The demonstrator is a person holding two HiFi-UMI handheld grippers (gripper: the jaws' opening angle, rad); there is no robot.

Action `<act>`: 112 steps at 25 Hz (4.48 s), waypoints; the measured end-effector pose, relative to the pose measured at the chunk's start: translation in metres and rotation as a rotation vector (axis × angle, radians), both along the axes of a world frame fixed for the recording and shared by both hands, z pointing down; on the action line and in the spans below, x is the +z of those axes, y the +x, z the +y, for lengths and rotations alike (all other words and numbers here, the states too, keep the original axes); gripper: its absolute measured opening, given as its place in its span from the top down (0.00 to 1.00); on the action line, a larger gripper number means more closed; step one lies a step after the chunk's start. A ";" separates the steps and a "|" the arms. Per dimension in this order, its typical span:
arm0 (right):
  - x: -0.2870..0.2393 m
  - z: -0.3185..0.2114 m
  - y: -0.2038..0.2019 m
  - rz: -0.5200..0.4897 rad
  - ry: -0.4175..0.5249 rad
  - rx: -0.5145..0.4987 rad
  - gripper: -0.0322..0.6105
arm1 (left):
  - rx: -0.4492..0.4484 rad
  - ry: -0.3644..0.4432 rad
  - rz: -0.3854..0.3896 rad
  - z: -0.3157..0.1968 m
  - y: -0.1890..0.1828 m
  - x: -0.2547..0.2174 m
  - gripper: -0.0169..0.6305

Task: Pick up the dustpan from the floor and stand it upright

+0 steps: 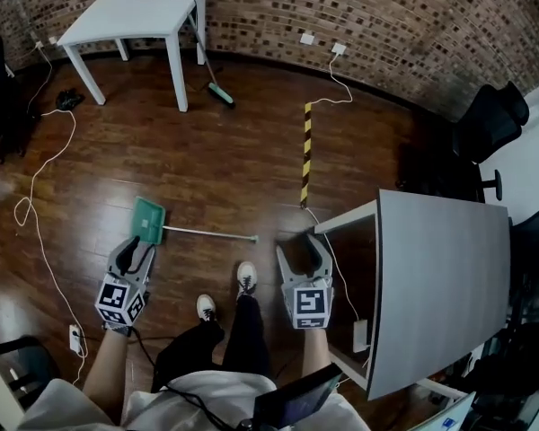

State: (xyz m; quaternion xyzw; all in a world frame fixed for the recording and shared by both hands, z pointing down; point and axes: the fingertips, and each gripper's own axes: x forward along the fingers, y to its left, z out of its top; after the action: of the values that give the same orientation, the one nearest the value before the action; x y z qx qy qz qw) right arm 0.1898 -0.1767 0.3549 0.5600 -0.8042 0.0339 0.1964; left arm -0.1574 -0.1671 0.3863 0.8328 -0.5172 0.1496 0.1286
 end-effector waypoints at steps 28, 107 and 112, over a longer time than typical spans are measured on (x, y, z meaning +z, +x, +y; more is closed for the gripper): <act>0.753 -0.055 0.045 0.108 -0.476 -0.006 0.51 | 0.272 -0.171 -0.361 -0.101 -0.008 0.669 0.66; 0.390 -0.150 0.028 -0.112 0.261 0.133 0.60 | 0.029 -0.016 0.059 -0.205 0.029 0.682 0.71; 0.326 -0.150 0.010 -0.092 0.263 0.075 0.86 | -0.032 0.012 -0.044 -0.181 0.002 0.577 0.91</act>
State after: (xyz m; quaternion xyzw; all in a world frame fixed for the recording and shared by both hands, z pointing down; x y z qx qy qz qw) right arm 0.2000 -0.3266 0.6812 0.6082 -0.7885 -0.0388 0.0831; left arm -0.1555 -0.3478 0.9633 0.8216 -0.5342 0.1627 0.1148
